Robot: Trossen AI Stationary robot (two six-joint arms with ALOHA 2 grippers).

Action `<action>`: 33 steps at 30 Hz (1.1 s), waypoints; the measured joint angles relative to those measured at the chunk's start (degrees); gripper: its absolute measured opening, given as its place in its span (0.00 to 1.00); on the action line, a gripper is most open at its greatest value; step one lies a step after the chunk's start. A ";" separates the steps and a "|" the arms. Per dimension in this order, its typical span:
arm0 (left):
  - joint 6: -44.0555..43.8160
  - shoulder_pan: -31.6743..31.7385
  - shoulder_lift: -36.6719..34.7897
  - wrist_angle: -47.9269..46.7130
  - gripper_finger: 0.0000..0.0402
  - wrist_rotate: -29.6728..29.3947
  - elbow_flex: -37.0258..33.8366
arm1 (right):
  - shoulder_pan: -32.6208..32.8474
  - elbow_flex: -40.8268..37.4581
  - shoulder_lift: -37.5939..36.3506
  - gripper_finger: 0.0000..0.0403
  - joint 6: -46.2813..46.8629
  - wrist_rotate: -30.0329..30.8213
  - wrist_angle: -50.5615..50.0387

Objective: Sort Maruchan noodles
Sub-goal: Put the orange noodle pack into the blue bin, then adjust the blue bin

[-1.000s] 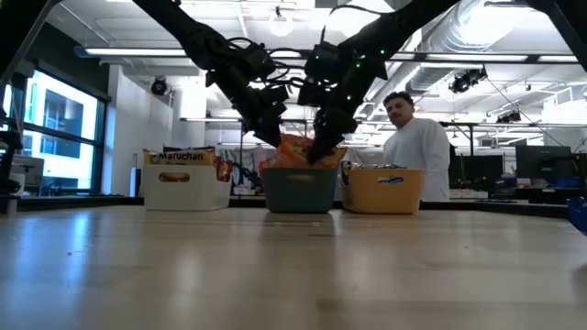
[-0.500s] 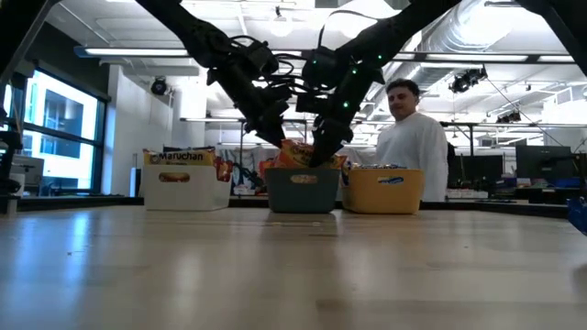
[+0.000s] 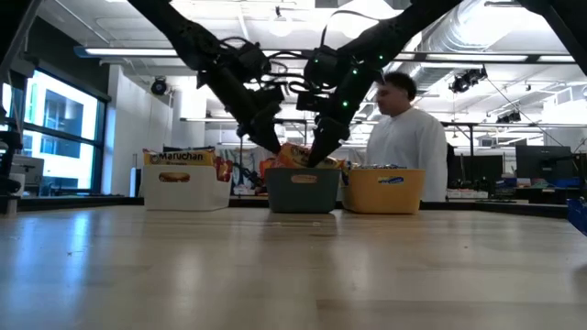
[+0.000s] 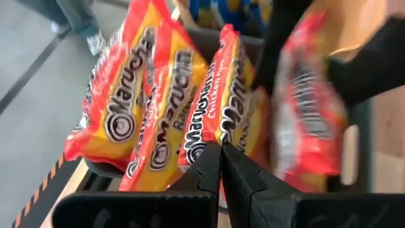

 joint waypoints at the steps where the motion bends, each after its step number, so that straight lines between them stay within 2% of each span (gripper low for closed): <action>1: 0.00 -0.09 -0.90 0.89 0.00 0.07 -0.83 | -0.09 0.00 0.01 0.51 0.00 0.00 0.07; 6: 0.07 -0.52 -3.40 2.70 0.00 0.06 -2.50 | -0.15 -0.04 -0.23 0.51 0.44 -0.02 0.62; 13: -0.51 -1.23 -2.78 0.64 0.00 0.00 -2.58 | -0.09 -0.04 -0.66 0.52 0.92 -0.68 1.36; 21: 0.65 -3.50 -2.78 -0.91 0.11 -0.01 -2.53 | -0.09 -0.04 -1.85 0.53 -0.17 2.45 0.74; 28: 0.49 -3.58 -3.23 -2.37 0.24 -1.68 -2.55 | -0.08 -0.04 -5.79 0.44 0.52 2.45 0.38; 33: -0.42 -3.49 -3.37 -1.59 0.25 -3.83 -2.61 | -0.09 -0.20 -6.48 0.36 1.39 0.00 -0.06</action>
